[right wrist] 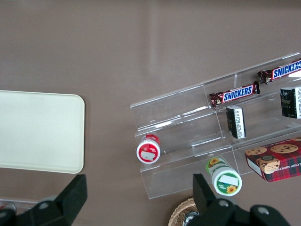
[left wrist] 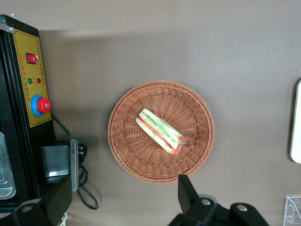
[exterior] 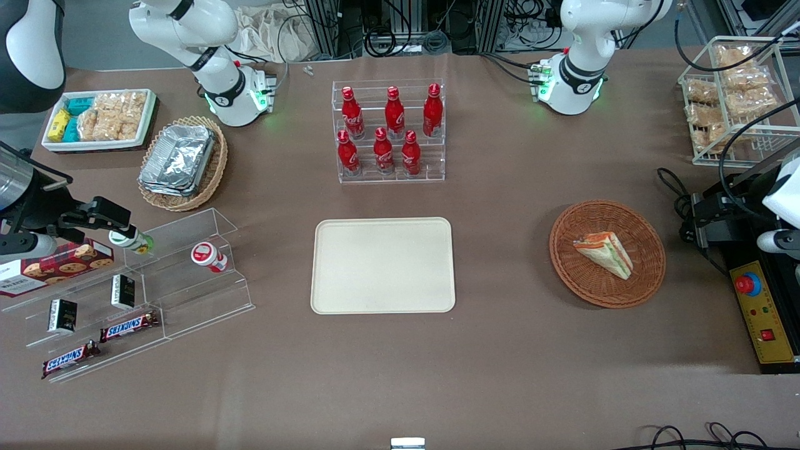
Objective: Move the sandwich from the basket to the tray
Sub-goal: 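Move the left gripper down over the wrapped sandwich in the wicker basket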
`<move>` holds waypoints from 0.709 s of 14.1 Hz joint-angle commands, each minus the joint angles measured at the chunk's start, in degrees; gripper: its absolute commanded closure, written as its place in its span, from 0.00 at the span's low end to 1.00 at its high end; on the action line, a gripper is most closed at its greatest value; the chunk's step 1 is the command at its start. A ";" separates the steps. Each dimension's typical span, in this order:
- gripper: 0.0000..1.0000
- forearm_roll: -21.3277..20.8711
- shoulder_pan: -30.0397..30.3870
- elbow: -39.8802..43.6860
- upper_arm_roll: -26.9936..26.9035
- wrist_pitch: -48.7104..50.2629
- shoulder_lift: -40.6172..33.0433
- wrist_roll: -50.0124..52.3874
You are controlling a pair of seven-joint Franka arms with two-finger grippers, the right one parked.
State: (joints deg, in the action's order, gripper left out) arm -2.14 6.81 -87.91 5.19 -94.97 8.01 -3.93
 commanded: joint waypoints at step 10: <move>0.00 -0.05 -0.30 -11.91 0.96 -7.14 -0.80 19.81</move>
State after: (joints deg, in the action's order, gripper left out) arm -2.15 6.71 -95.26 5.52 -98.02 8.48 9.30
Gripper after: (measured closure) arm 0.000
